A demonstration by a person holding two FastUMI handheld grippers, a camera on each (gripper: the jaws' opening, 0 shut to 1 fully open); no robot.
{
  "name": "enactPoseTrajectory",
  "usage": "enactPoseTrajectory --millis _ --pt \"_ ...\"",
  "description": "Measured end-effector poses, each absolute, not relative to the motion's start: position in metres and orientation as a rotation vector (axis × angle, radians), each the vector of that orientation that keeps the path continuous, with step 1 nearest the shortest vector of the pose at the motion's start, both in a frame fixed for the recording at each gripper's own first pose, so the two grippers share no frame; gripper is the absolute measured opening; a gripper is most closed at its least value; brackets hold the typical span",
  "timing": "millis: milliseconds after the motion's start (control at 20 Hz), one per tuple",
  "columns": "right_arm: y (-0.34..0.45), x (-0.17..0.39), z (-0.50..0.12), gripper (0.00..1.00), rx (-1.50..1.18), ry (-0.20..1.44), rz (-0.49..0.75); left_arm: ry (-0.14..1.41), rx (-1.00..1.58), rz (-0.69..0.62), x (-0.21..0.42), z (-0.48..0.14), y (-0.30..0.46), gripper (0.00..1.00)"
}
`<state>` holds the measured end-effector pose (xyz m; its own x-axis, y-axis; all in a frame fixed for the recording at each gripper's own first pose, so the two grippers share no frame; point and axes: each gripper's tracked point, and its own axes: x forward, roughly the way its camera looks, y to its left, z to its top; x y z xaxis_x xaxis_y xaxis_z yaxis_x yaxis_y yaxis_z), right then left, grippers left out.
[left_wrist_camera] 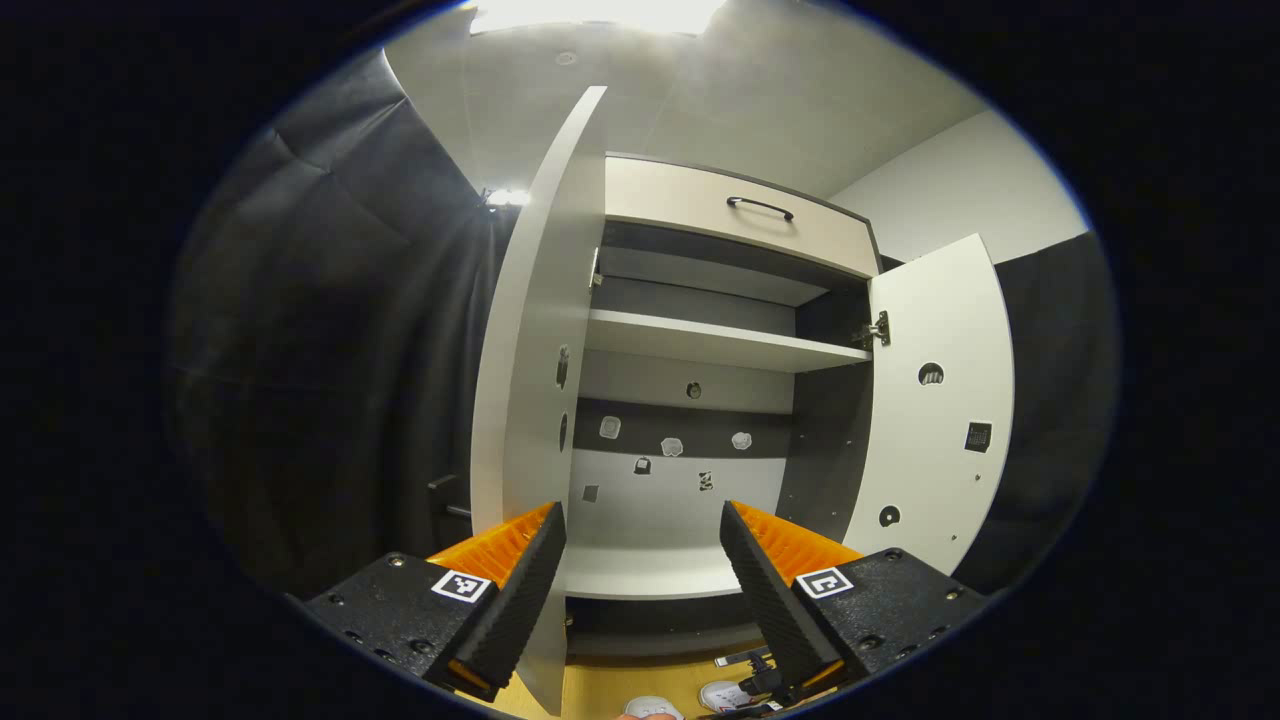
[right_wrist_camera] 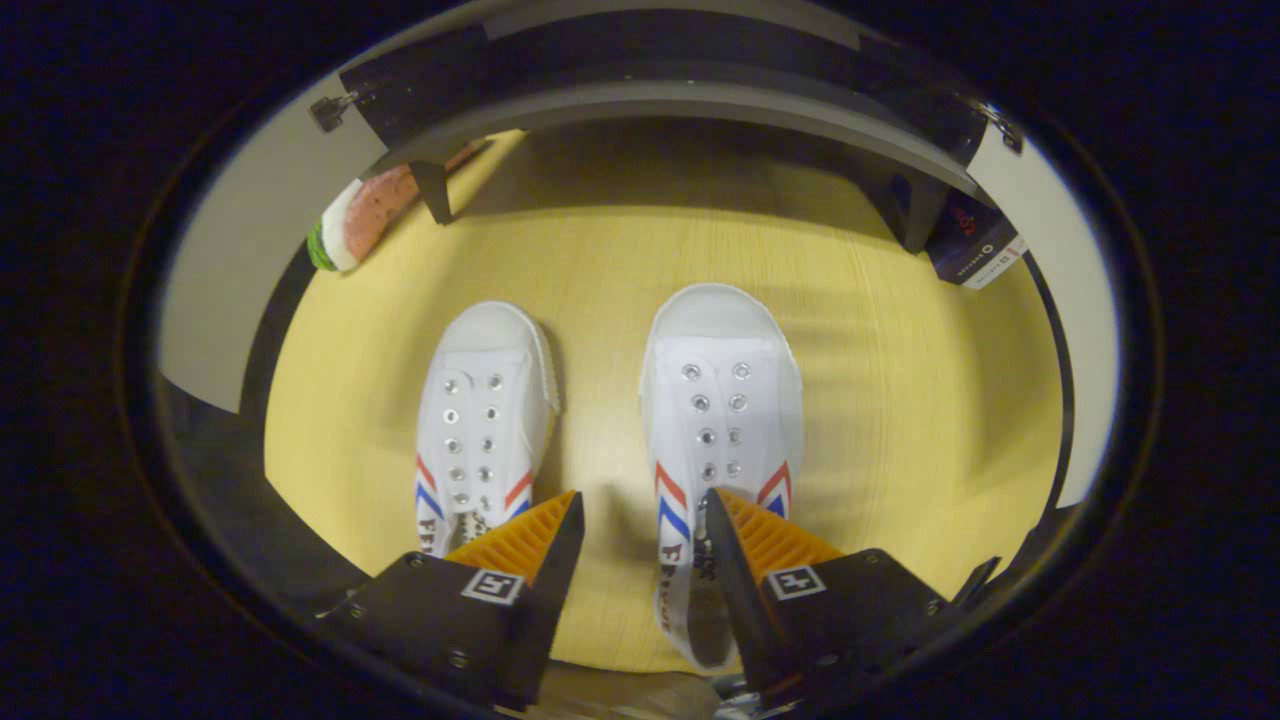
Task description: Grab one shoe with the right hand and put it into the shoe cabinet, grab the other shoe with the left hand and put it into the shoe cabinet; then close the right door with the right hand and the left door with the left hand.
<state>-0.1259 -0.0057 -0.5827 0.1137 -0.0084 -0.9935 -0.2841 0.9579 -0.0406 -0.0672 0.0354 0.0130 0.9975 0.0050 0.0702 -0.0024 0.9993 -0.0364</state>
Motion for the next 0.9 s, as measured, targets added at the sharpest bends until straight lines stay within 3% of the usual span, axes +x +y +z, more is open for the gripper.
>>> enactPoseTrajectory --millis 150,400,500,650,700,900 --pt "-0.006 -0.128 -0.589 0.66 -0.254 1.487 0.204 -0.068 -0.024 0.007 -0.066 0.011 0.036 0.95" --pt "-0.021 -0.126 -0.600 0.65 -0.391 1.519 0.140 -0.076 -0.018 0.012 -0.064 0.012 0.036 0.95" --pt "-0.019 -0.121 -0.589 0.22 -0.390 1.518 0.140 -0.075 -0.015 0.012 -0.064 0.011 0.036 0.94" --pt "-0.017 -0.122 -0.587 0.22 -0.352 1.501 0.160 -0.079 -0.023 0.004 -0.063 0.012 0.035 0.94" --pt "-0.019 -0.120 -0.589 0.06 -0.335 1.503 0.166 -0.079 -0.024 0.000 -0.063 0.013 0.035 0.94" --pt "-0.016 -0.121 -0.583 0.06 -0.185 1.473 0.115 -0.080 -0.016 -0.012 -0.063 0.011 0.035 0.94"
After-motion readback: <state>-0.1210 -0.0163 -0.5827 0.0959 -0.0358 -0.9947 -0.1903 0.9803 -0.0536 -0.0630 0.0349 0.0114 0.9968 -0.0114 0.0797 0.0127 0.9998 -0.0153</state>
